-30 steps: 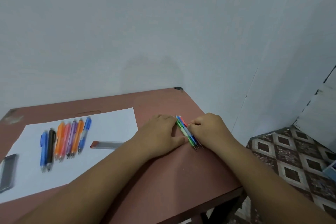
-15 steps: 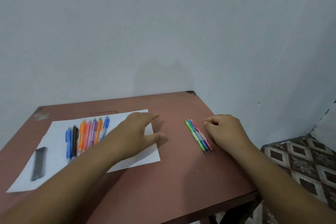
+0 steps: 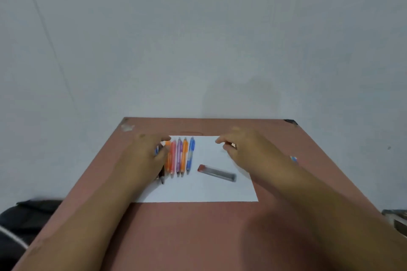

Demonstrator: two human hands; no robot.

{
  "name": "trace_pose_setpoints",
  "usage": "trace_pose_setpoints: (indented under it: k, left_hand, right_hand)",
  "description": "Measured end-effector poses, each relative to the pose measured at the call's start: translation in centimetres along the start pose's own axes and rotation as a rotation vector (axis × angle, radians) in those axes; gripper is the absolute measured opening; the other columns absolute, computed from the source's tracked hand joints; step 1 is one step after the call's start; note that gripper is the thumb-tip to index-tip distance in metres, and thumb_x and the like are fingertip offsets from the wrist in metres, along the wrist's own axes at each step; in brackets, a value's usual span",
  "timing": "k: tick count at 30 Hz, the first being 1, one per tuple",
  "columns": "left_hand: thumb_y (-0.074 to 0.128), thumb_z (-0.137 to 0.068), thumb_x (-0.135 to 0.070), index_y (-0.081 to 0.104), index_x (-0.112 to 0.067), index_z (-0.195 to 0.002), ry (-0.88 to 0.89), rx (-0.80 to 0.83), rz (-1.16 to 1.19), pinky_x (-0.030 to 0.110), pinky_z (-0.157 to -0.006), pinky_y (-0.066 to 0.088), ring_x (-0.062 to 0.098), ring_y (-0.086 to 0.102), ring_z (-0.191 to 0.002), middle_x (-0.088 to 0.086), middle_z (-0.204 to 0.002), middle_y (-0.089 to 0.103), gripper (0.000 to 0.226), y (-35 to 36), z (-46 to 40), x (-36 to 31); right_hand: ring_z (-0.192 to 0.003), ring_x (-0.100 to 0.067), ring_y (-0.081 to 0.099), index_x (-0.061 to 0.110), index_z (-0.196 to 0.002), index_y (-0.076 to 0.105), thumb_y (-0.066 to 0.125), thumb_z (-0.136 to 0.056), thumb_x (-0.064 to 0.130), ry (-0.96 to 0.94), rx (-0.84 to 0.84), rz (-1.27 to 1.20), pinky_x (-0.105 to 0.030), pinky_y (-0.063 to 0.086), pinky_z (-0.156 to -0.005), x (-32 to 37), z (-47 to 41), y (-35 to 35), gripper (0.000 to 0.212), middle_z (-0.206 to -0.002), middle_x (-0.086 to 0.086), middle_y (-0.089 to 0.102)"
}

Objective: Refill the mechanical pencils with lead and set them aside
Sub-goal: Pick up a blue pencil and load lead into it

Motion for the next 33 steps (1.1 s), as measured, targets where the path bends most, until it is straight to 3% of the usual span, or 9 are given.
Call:
trace_pose_setpoints:
  k: [4, 11, 16, 21, 25, 29, 33]
  left_hand:
    - [0.055, -0.099, -0.033, 0.068, -0.033, -0.121, -0.018, 0.057, 0.02, 0.029, -0.082, 0.051, 0.005, 0.061, -0.095, -0.013, -0.109, 0.069, 0.026, 0.3, -0.3, -0.1]
    - [0.055, -0.097, -0.034, 0.071, -0.033, -0.109, 0.006, 0.111, 0.011, 0.035, -0.074, 0.058, 0.003, 0.063, -0.08, -0.015, -0.095, 0.069, 0.02, 0.7, -0.8, 0.5]
    - [0.057, -0.096, -0.029, 0.074, -0.03, -0.1, 0.053, 0.09, 0.035, 0.038, -0.076, 0.056, 0.004, 0.06, -0.086, -0.013, -0.092, 0.068, 0.017, 0.5, -1.1, 0.3]
    - [0.057, -0.098, -0.032, 0.071, -0.029, -0.109, 0.105, 0.059, 0.016, 0.037, -0.091, 0.05, 0.008, 0.051, -0.109, -0.016, -0.107, 0.066, 0.018, 0.8, -1.2, 0.5]
    - [0.056, -0.1, -0.03, 0.073, -0.027, -0.11, 0.168, -0.002, -0.038, 0.037, -0.094, 0.048, 0.012, 0.053, -0.109, -0.014, -0.109, 0.068, 0.02, 0.7, -1.2, 0.2]
    - [0.049, -0.103, -0.032, 0.071, -0.028, -0.103, 0.186, -0.042, -0.003, 0.037, -0.089, 0.046, 0.014, 0.053, -0.105, -0.016, -0.103, 0.067, 0.022, 0.6, -1.0, -0.3]
    - [0.041, -0.103, -0.044, 0.068, -0.034, -0.101, 0.237, -0.11, 0.079, 0.033, -0.083, 0.044, 0.01, 0.051, -0.099, -0.019, -0.095, 0.064, 0.029, 0.3, -0.5, -0.8]
  right_hand:
    - [-0.115, -0.017, 0.058, 0.034, -0.134, 0.064, 0.052, -0.106, 0.022, -0.141, 0.077, 0.141, -0.027, 0.048, -0.093, 2.6, -3.2, 2.5, 0.034, -0.129, 0.009, 0.063]
    - [-0.105, -0.017, 0.055, 0.034, -0.131, 0.068, 0.062, -0.101, 0.018, -0.281, 0.131, 0.25, -0.038, 0.056, -0.086, 2.9, -5.7, 4.9, 0.034, -0.122, 0.007, 0.067]
    - [-0.1, -0.017, 0.054, 0.037, -0.128, 0.067, 0.07, -0.096, 0.021, -0.394, 0.084, 0.35, -0.035, 0.057, -0.077, 2.5, -5.5, 5.4, 0.036, -0.118, 0.007, 0.065]
    - [-0.109, -0.018, 0.052, 0.034, -0.132, 0.063, 0.065, -0.098, 0.027, -0.481, 0.077, 0.426, -0.023, 0.039, -0.074, 2.5, -5.1, 4.9, 0.034, -0.128, 0.005, 0.06]
    - [-0.096, -0.016, 0.051, 0.032, -0.115, 0.071, 0.071, -0.094, 0.02, -0.434, 0.029, 0.38, -0.016, 0.021, -0.059, 1.3, -4.7, 4.7, 0.024, -0.113, 0.01, 0.066]
    - [-0.092, -0.014, 0.048, 0.035, -0.107, 0.069, 0.071, -0.093, 0.013, -0.322, -0.015, 0.286, -0.031, 0.052, -0.068, 0.2, -4.8, 4.2, 0.026, -0.101, 0.016, 0.063]
    - [-0.082, -0.017, 0.054, 0.037, -0.104, 0.065, 0.053, -0.103, 0.023, -0.179, -0.029, 0.202, -0.04, 0.056, -0.071, 0.1, -4.3, 3.4, 0.018, -0.09, 0.01, 0.055]
Point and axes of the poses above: each hand's wrist, its own z-axis away from the middle knuckle, its own y-axis out of the palm, x = y × z, the point moved 1 cm from there along -z, towards the middle knuckle
